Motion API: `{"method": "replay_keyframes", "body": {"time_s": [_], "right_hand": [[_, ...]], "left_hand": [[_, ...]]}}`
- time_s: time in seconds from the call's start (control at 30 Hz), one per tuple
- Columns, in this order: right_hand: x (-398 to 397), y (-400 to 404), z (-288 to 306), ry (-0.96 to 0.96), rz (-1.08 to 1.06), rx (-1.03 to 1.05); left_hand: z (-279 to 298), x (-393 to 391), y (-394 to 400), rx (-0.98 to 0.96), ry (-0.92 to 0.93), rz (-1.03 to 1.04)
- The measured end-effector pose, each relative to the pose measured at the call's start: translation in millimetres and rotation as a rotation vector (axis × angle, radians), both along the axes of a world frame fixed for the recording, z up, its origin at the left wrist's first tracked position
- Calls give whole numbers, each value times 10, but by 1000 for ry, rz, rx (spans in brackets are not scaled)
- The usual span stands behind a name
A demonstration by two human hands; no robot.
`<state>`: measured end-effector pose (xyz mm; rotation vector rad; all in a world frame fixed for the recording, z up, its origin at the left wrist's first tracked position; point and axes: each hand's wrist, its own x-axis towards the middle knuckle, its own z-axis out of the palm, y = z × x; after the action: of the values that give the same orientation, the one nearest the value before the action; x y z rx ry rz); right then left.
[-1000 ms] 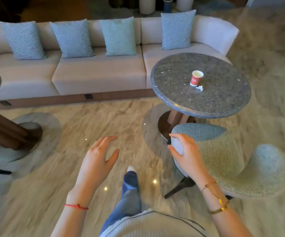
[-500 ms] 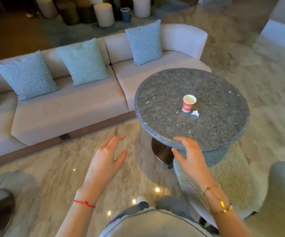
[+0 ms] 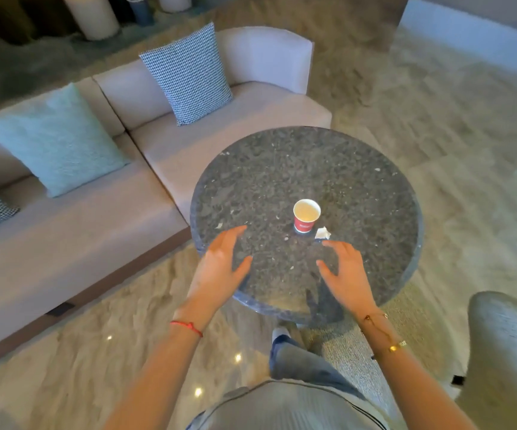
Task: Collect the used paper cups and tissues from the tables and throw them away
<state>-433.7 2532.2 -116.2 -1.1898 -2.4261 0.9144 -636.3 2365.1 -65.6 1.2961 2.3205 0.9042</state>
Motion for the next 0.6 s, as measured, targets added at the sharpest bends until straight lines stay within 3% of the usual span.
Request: {"method": "replay_keyframes", "body": {"time_s": [0.27, 0.6], "right_hand": [[-423, 974, -529, -164, -76, -79], [-728, 1307, -1033, -314, -97, -199]], "left_hand": [[-509, -233, 1322, -172, -95, -77], [-961, -320, 2103, -341, -136, -194]]}}
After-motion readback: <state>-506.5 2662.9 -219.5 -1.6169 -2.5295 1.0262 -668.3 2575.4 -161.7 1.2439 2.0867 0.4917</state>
